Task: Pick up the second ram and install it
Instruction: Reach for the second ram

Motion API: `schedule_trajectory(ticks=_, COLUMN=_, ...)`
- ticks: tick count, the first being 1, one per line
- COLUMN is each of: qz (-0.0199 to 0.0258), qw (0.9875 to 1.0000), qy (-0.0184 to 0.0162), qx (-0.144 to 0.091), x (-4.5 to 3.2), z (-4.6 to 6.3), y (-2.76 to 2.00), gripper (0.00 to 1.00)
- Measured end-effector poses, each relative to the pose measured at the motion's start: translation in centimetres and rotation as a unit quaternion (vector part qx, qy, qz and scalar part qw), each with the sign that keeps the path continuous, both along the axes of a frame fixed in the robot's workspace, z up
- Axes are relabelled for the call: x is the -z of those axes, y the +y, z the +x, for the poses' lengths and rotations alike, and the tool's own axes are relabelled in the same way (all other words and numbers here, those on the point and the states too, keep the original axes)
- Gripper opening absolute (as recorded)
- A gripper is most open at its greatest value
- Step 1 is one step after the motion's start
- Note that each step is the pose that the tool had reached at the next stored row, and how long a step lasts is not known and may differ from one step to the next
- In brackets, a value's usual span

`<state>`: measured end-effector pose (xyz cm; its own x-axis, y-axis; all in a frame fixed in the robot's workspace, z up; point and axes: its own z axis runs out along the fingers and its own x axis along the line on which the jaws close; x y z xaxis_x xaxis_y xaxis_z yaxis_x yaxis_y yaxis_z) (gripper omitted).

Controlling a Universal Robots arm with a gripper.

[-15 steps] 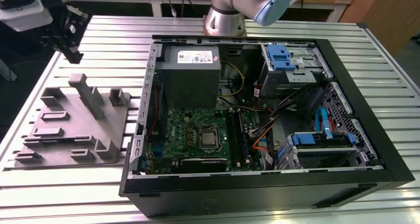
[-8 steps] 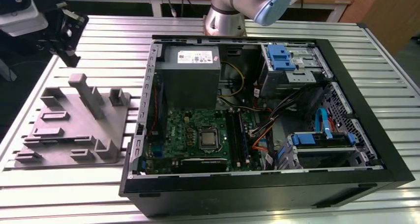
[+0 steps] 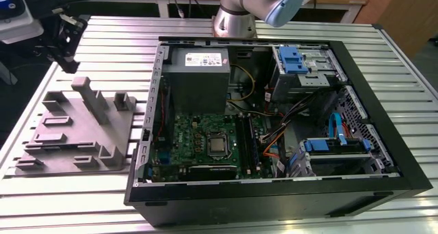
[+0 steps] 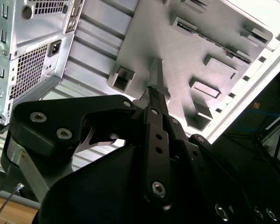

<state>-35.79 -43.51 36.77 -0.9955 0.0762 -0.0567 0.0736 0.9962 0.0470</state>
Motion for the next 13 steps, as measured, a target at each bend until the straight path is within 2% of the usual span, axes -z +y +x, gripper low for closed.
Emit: schedule_trajectory(ticks=13, qz=0.0, qw=1.0, qy=0.0, qx=0.0, x=0.87, z=-1.2, y=-0.77, gripper=0.1)
